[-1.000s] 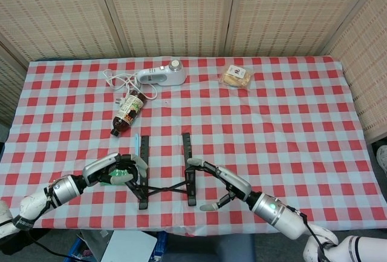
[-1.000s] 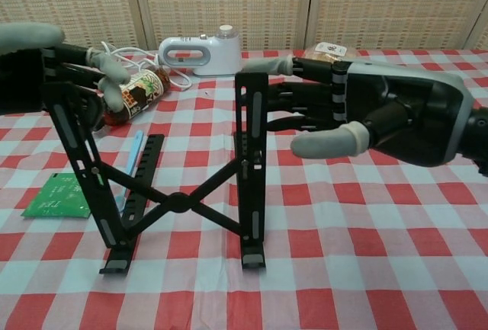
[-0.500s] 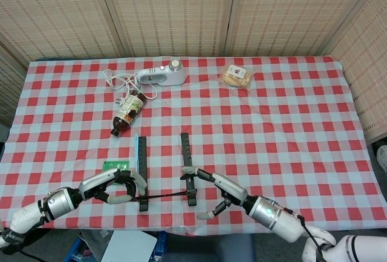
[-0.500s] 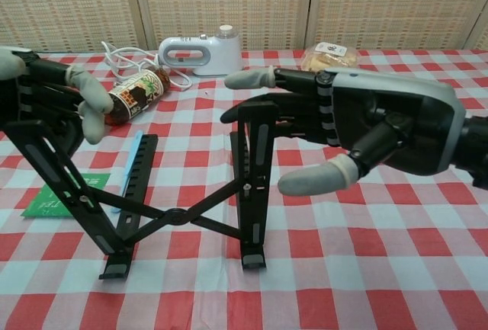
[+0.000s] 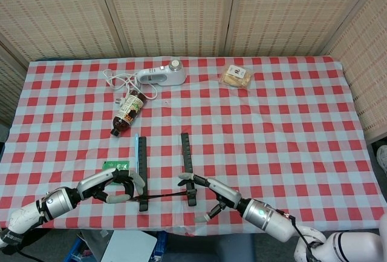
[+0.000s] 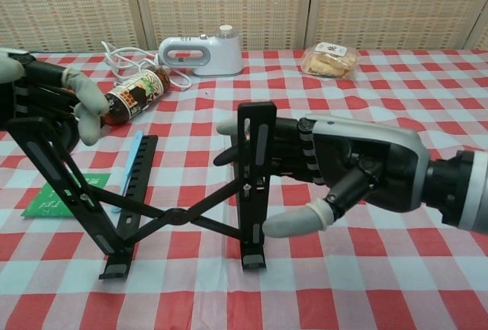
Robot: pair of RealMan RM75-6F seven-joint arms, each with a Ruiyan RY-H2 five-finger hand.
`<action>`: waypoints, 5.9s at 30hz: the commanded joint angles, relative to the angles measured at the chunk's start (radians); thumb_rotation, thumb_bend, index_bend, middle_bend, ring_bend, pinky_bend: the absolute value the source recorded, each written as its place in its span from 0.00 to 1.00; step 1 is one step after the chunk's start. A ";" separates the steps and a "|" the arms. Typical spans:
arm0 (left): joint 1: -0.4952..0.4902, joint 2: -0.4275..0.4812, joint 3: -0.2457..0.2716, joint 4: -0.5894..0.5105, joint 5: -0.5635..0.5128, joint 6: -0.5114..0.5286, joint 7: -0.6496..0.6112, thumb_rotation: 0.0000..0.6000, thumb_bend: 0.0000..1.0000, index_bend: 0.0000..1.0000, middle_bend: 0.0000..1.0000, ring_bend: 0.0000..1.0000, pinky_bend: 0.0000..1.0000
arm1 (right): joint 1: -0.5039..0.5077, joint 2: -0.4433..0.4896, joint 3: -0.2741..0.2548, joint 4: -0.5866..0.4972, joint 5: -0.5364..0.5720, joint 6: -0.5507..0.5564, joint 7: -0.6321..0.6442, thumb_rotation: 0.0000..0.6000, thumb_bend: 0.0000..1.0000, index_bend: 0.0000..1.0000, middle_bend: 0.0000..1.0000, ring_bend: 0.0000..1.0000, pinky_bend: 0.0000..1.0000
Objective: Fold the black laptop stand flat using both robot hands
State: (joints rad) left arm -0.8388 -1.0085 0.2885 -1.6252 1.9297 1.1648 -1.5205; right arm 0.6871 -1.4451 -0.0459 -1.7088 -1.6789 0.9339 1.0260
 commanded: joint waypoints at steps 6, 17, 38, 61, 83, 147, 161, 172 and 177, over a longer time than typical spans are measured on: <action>-0.007 0.000 0.009 -0.002 -0.006 0.000 0.003 0.63 0.22 0.33 0.41 0.46 0.47 | -0.005 -0.015 -0.045 0.014 0.000 0.008 0.035 1.00 0.07 0.09 0.18 0.05 0.06; -0.013 -0.001 0.016 -0.001 -0.017 0.006 0.005 0.63 0.22 0.33 0.41 0.46 0.47 | -0.007 -0.014 -0.079 -0.013 0.023 0.000 0.068 1.00 0.11 0.09 0.18 0.05 0.06; -0.014 -0.003 0.018 -0.011 -0.036 0.002 0.048 0.66 0.22 0.32 0.41 0.46 0.47 | -0.034 0.017 -0.110 -0.043 0.018 0.054 0.156 1.00 0.12 0.09 0.18 0.05 0.10; 0.085 -0.039 -0.019 0.011 -0.076 -0.045 0.651 1.00 0.22 0.22 0.21 0.23 0.36 | -0.014 0.166 -0.028 -0.173 0.001 0.139 0.017 1.00 0.15 0.09 0.18 0.05 0.10; 0.200 -0.234 -0.119 -0.020 -0.310 -0.156 1.099 1.00 0.22 0.42 0.21 0.23 0.35 | -0.023 0.175 -0.034 -0.154 -0.005 0.146 0.046 1.00 0.15 0.09 0.18 0.05 0.10; 0.278 -0.318 -0.202 -0.032 -0.414 -0.192 1.314 1.00 0.34 0.56 0.24 0.24 0.35 | -0.034 0.177 -0.060 -0.159 -0.030 0.168 0.054 1.00 0.15 0.09 0.18 0.05 0.10; 0.280 -0.252 -0.183 -0.064 -0.349 -0.170 1.309 1.00 0.34 0.13 0.17 0.16 0.30 | -0.028 0.177 -0.058 -0.160 -0.015 0.123 -0.118 1.00 0.15 0.07 0.13 0.05 0.10; 0.303 -0.106 -0.168 -0.129 -0.316 -0.112 1.329 1.00 0.34 0.04 0.10 0.10 0.24 | 0.011 0.119 0.006 -0.197 0.155 -0.016 -0.421 1.00 0.15 0.00 0.07 0.02 0.09; 0.324 -0.055 -0.167 -0.146 -0.304 -0.072 1.342 1.00 0.34 0.04 0.10 0.10 0.23 | 0.027 0.053 0.050 -0.186 0.245 -0.050 -0.540 1.00 0.15 0.00 0.07 0.02 0.09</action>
State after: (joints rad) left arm -0.5215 -1.0736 0.1206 -1.7657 1.6211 1.0849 -0.1813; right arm 0.7019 -1.3554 -0.0233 -1.8986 -1.4783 0.9095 0.5339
